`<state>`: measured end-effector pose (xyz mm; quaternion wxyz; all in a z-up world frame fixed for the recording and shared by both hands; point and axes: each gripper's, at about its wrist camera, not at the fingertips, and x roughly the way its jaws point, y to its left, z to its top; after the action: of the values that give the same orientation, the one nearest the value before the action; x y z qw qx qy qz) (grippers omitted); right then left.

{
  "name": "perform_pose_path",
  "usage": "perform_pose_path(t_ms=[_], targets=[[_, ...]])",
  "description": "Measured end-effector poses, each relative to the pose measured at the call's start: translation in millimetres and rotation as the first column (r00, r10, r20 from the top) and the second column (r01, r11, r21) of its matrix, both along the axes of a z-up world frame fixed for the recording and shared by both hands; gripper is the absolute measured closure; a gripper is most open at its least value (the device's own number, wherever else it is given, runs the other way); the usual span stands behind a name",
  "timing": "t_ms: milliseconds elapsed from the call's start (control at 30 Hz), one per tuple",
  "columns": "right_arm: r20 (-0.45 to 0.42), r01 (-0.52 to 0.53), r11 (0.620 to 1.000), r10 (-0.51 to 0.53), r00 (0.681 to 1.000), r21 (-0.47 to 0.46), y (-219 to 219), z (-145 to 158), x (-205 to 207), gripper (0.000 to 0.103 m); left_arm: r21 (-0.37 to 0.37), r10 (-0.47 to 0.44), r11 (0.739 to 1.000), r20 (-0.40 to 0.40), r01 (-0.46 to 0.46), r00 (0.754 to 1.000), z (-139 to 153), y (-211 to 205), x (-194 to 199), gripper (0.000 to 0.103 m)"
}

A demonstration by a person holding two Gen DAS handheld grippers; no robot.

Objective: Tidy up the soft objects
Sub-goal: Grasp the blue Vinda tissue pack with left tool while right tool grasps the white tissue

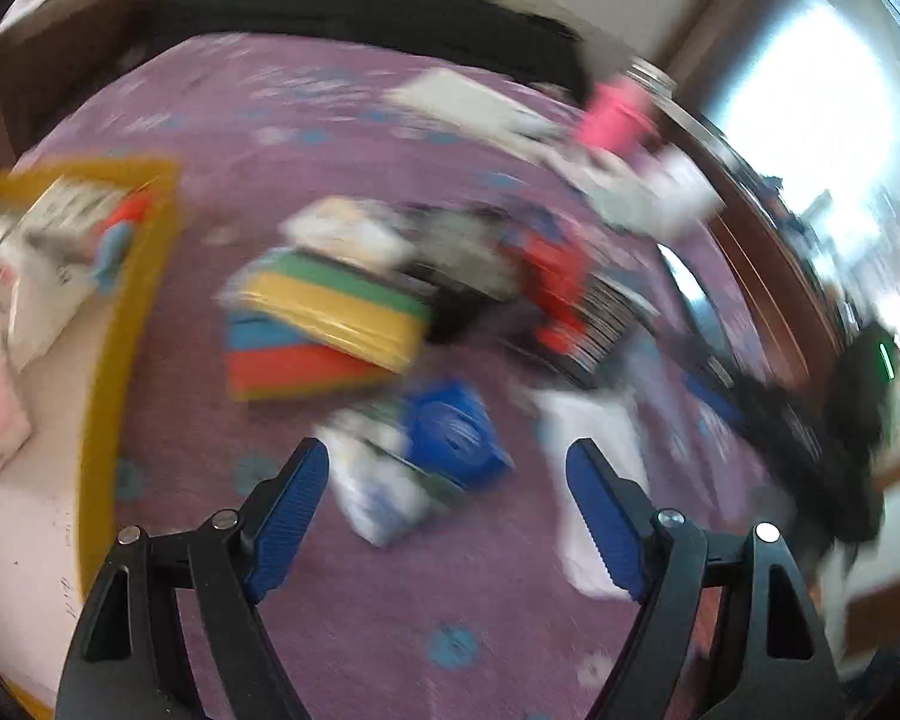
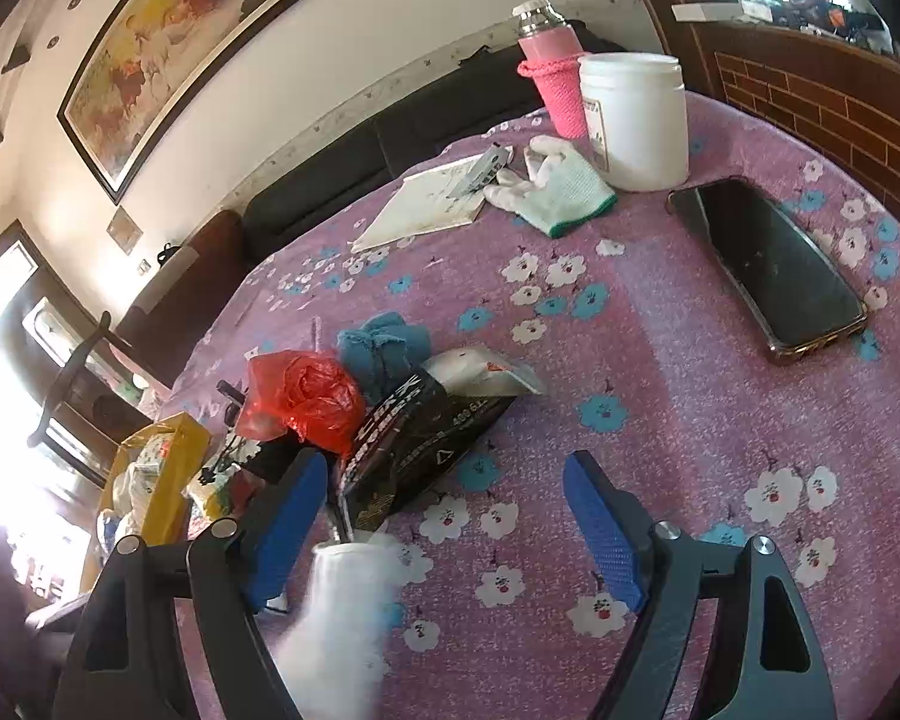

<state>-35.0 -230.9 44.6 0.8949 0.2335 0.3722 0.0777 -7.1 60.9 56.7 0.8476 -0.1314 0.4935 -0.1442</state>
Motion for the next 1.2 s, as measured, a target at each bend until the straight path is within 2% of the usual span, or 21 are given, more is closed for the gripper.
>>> perform_pose_path(t_ms=[200,400,433,467,500,600,700,767,867,900,967,1000,1067,1200], targets=[[-0.003,-0.038,0.999,0.038,0.999,0.014,7,1,-1,0.019,0.066,0.097,0.993,-0.041,-0.094,0.994,-12,9,47,0.023],[0.003,-0.052,0.998,0.052,0.999,-0.017,15,3,-2,0.019,0.138,0.067,0.989,-0.042,-0.06,0.997,-20,-14,72,0.023],[0.002,-0.052,0.998,0.052,0.999,-0.018,15,3,-2,0.019,0.147,0.055,0.988,-0.031,-0.05,0.998,-19,-17,72,0.038],[0.0,-0.053,0.998,0.053,0.999,-0.016,15,2,-2,0.019,0.158,0.039,0.987,-0.021,-0.035,0.999,-19,-20,70,0.062],[-0.002,-0.053,0.998,0.053,0.999,-0.015,15,2,-1,0.019,0.168,0.031,0.985,-0.013,-0.028,0.999,-18,-21,67,0.062],[-0.014,-0.053,0.999,0.053,0.999,-0.014,14,0,1,0.019,0.145,-0.009,0.989,-0.012,0.011,1.0,-18,-18,58,0.073],[-0.022,-0.051,0.999,0.05,0.998,-0.013,14,-1,1,0.019,0.151,-0.081,0.985,-0.018,0.082,0.997,-19,-16,38,0.076],[-0.023,-0.053,0.999,0.053,0.998,-0.012,14,-1,1,0.019,0.16,-0.145,0.976,-0.029,0.148,0.989,-20,-17,20,0.075],[-0.027,-0.06,0.998,0.06,0.998,-0.021,16,-2,3,0.019,0.142,-0.189,0.972,-0.009,0.188,0.982,-13,-13,-2,0.072],[-0.028,-0.063,0.998,0.062,0.998,-0.024,17,-3,3,0.019,0.126,-0.205,0.971,0.021,0.201,0.979,-7,-9,-12,0.067],[-0.032,-0.063,0.997,0.062,0.998,-0.035,18,-4,4,0.019,0.132,-0.229,0.967,0.072,0.218,0.971,0,-7,-27,0.03],[-0.036,-0.062,0.997,0.061,0.997,-0.037,18,-5,5,0.019,0.165,-0.243,0.961,0.11,0.223,0.964,4,-8,-39,0.025],[-0.043,-0.061,0.997,0.059,0.997,-0.041,18,-7,5,0.019,0.213,-0.295,0.941,0.137,0.263,0.945,4,-16,-55,0.023],[-0.055,-0.055,0.997,0.051,0.997,-0.056,17,-10,7,0.019,0.268,-0.399,0.895,0.12,0.357,0.909,-13,-37,-70,0.023]])
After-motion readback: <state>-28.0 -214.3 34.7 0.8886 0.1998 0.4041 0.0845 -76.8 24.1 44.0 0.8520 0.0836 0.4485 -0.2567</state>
